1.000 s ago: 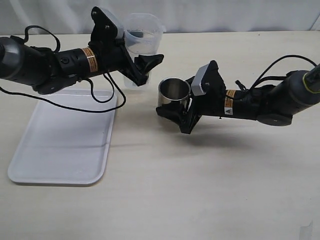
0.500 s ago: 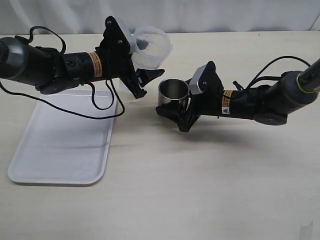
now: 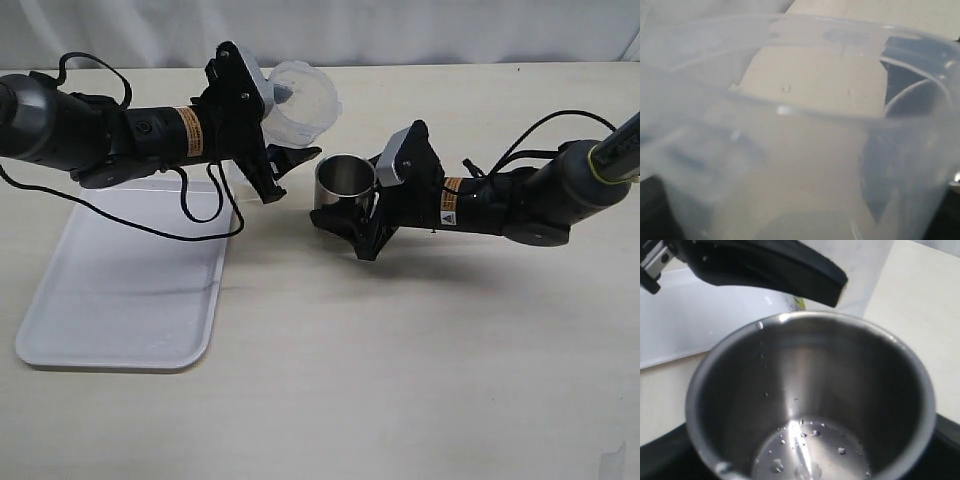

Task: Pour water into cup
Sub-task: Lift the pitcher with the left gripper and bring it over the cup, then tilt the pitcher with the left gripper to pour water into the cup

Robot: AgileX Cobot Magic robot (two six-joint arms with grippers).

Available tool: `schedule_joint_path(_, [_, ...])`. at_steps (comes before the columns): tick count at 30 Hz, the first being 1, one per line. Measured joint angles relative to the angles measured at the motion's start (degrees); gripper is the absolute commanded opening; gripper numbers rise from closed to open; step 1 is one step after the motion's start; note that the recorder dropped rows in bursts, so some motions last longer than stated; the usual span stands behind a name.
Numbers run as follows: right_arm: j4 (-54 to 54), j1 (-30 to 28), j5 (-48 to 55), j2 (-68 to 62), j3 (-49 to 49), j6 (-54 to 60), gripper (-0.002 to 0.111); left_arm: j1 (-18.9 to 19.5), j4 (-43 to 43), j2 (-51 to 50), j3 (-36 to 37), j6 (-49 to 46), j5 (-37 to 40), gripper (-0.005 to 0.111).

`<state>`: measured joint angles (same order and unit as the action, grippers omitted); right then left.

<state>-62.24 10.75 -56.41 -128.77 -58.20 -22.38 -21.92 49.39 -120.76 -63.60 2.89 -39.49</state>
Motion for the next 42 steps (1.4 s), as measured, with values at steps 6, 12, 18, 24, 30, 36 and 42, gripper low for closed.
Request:
schedule_joint_path(6, [0.0,0.0,0.0,-1.1,-0.7,0.0,0.004,0.0,0.0,0.0,0.0,-2.2,1.2,0.000])
schedule_joint_path(12, [0.0,0.0,-0.9,-1.3,-0.7,0.3,0.004,0.0,0.0,0.0,-0.4,-3.7,2.2,0.000])
schedule_joint_path(18, [0.0,0.0,-1.7,-1.3,-0.7,1.3,0.004,-0.4,-0.1,0.0,-0.6,-4.9,3.2,0.000])
schedule_joint_path(24, [-0.4,0.0,-2.3,-2.3,-1.2,3.1,0.004,-3.6,-4.5,0.0,-0.6,-12.3,5.6,0.000])
schedule_joint_path(30, [-2.1,0.0,-2.5,-2.8,-2.1,3.3,0.004,-4.2,-6.4,0.0,-0.6,-17.6,6.6,0.000])
schedule_joint_path(36, [-2.4,0.0,-1.8,-2.8,-2.1,2.4,0.004,-4.2,-10.2,0.0,-0.6,-20.3,8.8,0.000])
schedule_joint_path(42, [-6.4,0.0,7.5,0.1,-3.3,-6.5,0.004,-4.2,-10.8,0.0,-0.6,-20.7,9.1,0.000])
